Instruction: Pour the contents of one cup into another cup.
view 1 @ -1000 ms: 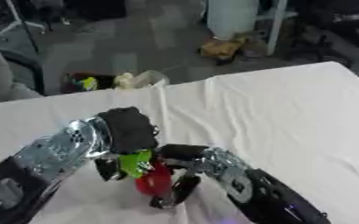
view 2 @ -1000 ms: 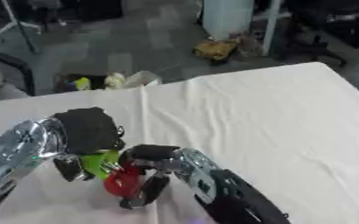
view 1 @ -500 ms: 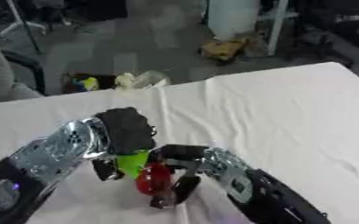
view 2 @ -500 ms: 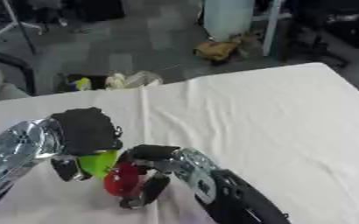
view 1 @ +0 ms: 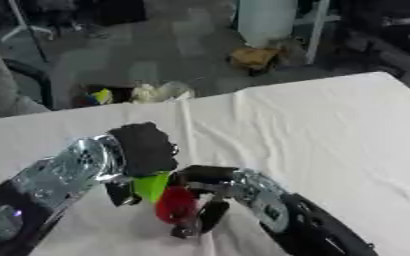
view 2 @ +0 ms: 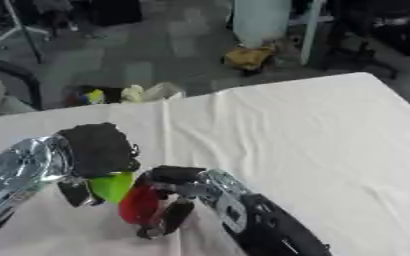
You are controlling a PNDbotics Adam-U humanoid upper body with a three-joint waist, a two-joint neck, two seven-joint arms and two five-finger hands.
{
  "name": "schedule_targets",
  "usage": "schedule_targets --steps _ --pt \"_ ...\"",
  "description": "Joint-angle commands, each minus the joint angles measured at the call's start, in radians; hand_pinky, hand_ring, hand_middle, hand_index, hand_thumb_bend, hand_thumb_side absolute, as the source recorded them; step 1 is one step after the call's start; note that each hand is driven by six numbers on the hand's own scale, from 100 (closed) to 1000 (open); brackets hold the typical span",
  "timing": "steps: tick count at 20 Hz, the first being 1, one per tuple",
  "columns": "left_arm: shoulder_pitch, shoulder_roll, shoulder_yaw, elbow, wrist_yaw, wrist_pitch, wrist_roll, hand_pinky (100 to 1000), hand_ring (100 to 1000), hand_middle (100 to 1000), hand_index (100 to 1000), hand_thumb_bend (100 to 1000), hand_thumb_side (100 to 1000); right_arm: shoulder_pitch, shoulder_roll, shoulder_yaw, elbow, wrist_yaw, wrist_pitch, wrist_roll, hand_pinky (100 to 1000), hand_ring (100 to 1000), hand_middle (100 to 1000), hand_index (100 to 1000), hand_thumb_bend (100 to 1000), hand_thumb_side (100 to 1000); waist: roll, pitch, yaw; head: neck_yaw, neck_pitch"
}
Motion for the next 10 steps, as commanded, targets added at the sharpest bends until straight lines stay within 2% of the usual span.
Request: schedule_targets --steps 1,10 --pt "-0.013 0.019 0.005 -0.011 -0.009 -0.209 -0.205 100 100 267 622 126 200 -0.017 -0.012 -0.003 -0.024 -0.005 0.0 0.001 843 868 292 677 100 319 -0.001 -0.02 0.002 0.0 -0.011" --pt "-0.005 0.013 -0.001 0.017 -0.021 -0.227 -0.205 100 100 263 615 125 205 -0.014 -0.009 -0.002 -0.022 -0.008 0.001 0.003 843 868 292 674 100 321 0.002 -0.019 0.001 0.0 -0.009"
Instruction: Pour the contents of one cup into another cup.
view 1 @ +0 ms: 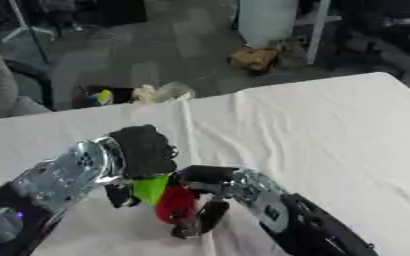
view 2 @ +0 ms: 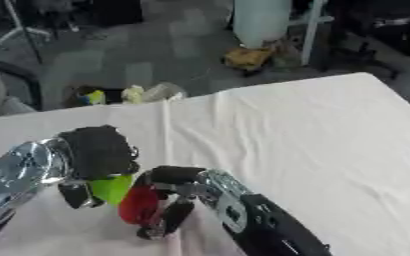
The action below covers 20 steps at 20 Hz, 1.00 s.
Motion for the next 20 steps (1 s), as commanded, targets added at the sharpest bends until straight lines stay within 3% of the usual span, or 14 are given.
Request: schedule_targets --steps 1,12,20 --pt "-0.013 0.012 0.005 0.002 -0.012 -0.222 -0.212 100 100 263 615 125 205 -0.018 -0.009 -0.002 -0.02 -0.007 0.0 0.001 843 868 292 675 100 321 -0.001 -0.018 0.001 0.0 -0.009" --pt "-0.017 0.012 0.009 -0.013 -0.029 -0.225 -0.212 100 100 262 613 127 201 -0.018 -0.009 -0.003 -0.02 -0.007 0.001 0.002 843 868 292 675 100 321 0.001 -0.02 0.004 -0.002 -0.012" --pt "-0.036 0.028 0.02 -0.153 -0.097 -0.231 -0.212 100 100 267 609 144 192 -0.017 -0.009 -0.003 -0.016 -0.007 0.002 0.002 843 868 292 674 100 323 -0.001 -0.021 0.009 -0.006 -0.016"
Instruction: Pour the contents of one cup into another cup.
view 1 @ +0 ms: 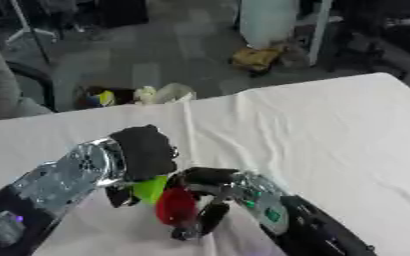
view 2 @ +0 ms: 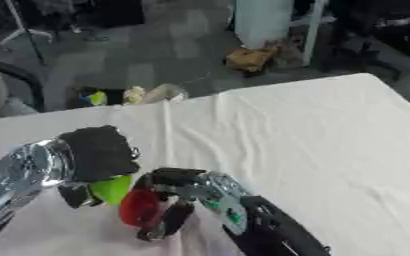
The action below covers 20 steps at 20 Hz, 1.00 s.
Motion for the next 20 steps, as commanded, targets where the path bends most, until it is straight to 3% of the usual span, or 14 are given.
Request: schedule_targets --steps 1,12,20 --pt "-0.024 0.028 0.019 -0.065 -0.022 -0.227 -0.218 100 100 266 608 145 191 -0.017 -0.009 -0.004 -0.016 -0.006 0.0 0.0 843 868 292 674 100 323 -0.004 -0.021 0.003 -0.004 -0.008" --pt "-0.019 0.033 0.018 -0.073 -0.018 -0.237 -0.218 100 100 264 605 145 188 -0.016 -0.008 -0.003 -0.018 -0.009 0.001 -0.001 843 868 292 674 100 321 -0.005 -0.02 0.003 -0.004 -0.01" --pt "0.0 0.013 0.003 0.065 0.076 -0.246 -0.218 100 100 255 594 116 195 -0.015 -0.005 -0.003 -0.018 -0.011 0.0 0.002 843 869 292 672 100 322 -0.004 -0.019 -0.001 -0.003 -0.008"
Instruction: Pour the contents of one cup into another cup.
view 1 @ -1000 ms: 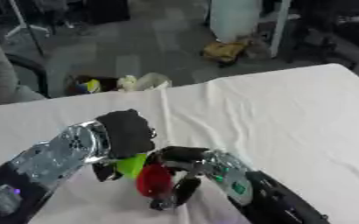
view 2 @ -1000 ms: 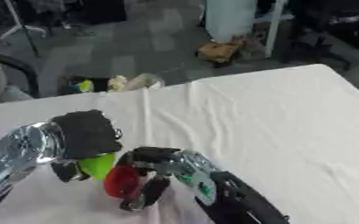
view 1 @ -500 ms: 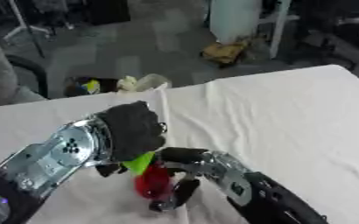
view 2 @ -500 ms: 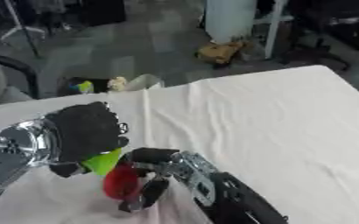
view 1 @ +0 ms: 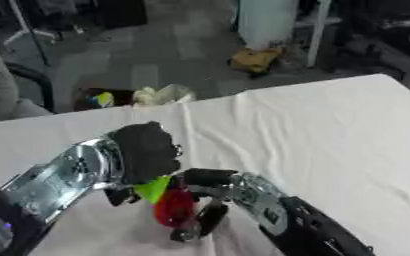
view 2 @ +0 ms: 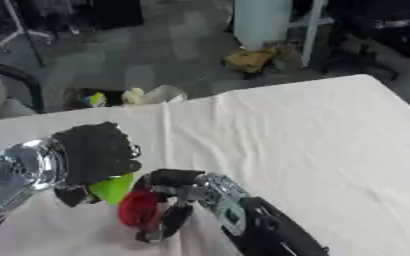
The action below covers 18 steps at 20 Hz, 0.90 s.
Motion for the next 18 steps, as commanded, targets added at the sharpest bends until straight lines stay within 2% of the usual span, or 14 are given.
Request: schedule_targets --steps 1,12,15,18 --pt "-0.012 0.002 0.003 0.026 0.028 -0.235 -0.23 100 100 254 593 116 195 -0.015 -0.005 -0.003 -0.017 -0.01 -0.001 0.001 843 869 292 672 100 322 -0.002 -0.019 0.001 0.0 -0.008" --pt "-0.007 -0.002 0.01 0.034 0.041 -0.229 -0.23 100 100 253 592 111 194 -0.013 -0.006 -0.006 -0.018 -0.012 -0.001 0.001 843 869 292 671 100 323 -0.002 -0.018 0.001 -0.001 -0.009" --pt "0.004 -0.005 0.028 0.037 0.072 -0.202 -0.23 100 100 247 590 105 189 -0.012 -0.008 -0.01 -0.016 -0.011 0.003 -0.003 842 869 292 671 100 323 -0.006 -0.017 0.004 -0.003 -0.009" --pt "0.017 -0.006 0.062 0.034 0.13 -0.151 -0.23 100 100 241 589 103 187 -0.011 -0.009 -0.018 -0.014 -0.009 0.009 -0.011 842 869 291 670 100 320 -0.01 -0.016 0.007 -0.005 -0.011"
